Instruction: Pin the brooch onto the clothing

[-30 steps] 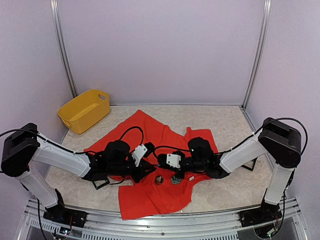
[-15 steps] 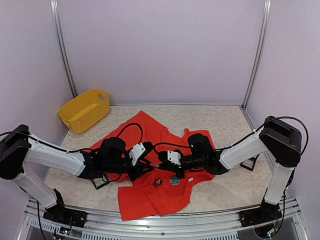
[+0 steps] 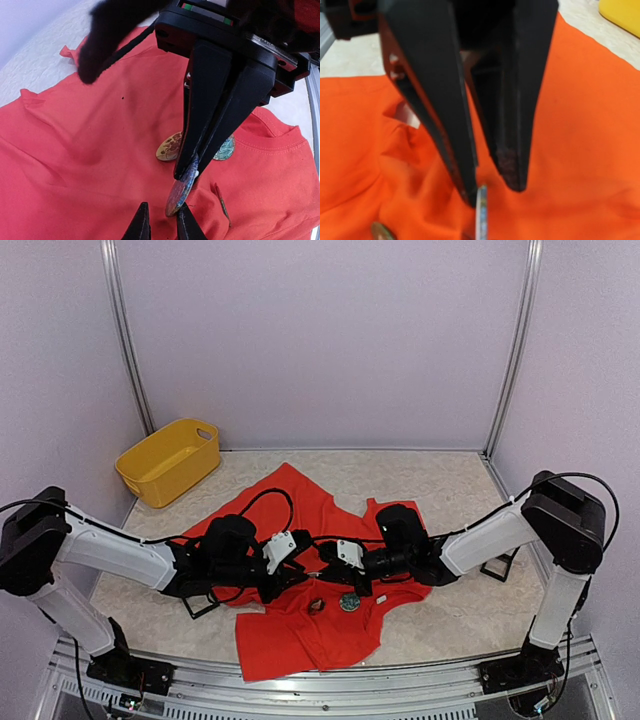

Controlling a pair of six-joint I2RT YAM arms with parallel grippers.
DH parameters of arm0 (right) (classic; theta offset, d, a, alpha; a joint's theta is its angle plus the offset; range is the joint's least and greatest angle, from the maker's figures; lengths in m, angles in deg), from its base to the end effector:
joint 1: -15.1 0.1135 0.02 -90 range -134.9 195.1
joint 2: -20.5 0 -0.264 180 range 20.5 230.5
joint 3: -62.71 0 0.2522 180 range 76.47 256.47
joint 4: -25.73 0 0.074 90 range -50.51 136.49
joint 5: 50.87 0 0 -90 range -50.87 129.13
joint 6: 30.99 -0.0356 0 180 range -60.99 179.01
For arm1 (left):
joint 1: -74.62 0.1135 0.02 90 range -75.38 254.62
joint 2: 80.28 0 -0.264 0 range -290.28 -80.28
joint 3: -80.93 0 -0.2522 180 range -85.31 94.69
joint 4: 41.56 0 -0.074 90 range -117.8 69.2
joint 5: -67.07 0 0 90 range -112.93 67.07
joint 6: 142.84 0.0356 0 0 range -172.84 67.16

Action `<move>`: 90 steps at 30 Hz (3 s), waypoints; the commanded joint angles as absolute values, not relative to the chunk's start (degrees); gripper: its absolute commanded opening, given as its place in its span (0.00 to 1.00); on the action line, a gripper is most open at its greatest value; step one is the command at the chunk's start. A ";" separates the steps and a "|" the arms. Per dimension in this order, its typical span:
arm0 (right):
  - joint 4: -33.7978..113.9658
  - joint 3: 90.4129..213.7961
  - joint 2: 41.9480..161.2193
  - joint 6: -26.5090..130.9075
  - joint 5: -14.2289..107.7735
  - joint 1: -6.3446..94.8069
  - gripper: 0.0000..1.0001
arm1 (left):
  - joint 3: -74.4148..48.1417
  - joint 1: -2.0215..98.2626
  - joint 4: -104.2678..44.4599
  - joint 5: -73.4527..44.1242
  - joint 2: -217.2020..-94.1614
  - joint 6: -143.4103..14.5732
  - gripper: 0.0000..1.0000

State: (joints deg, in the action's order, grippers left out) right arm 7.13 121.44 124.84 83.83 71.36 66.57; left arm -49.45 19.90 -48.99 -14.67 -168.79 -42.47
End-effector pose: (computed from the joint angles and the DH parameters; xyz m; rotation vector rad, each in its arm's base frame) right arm 0.2060 0.2892 0.1418 -1.5443 1.3815 0.8617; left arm 0.1706 -0.2500 0.1621 1.2431 1.7844 -0.6050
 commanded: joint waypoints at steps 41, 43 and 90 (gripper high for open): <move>16.18 123.66 119.66 85.28 71.15 65.04 0.21 | -52.02 19.48 -55.04 -10.44 -166.63 -45.22 0.00; 17.10 123.48 118.83 85.29 70.80 64.94 0.23 | -52.31 19.80 -55.57 -9.96 -166.01 -45.77 0.00; 7.20 122.54 124.33 70.48 75.97 65.38 0.28 | -57.28 23.03 -61.39 -4.47 -162.11 -50.44 0.00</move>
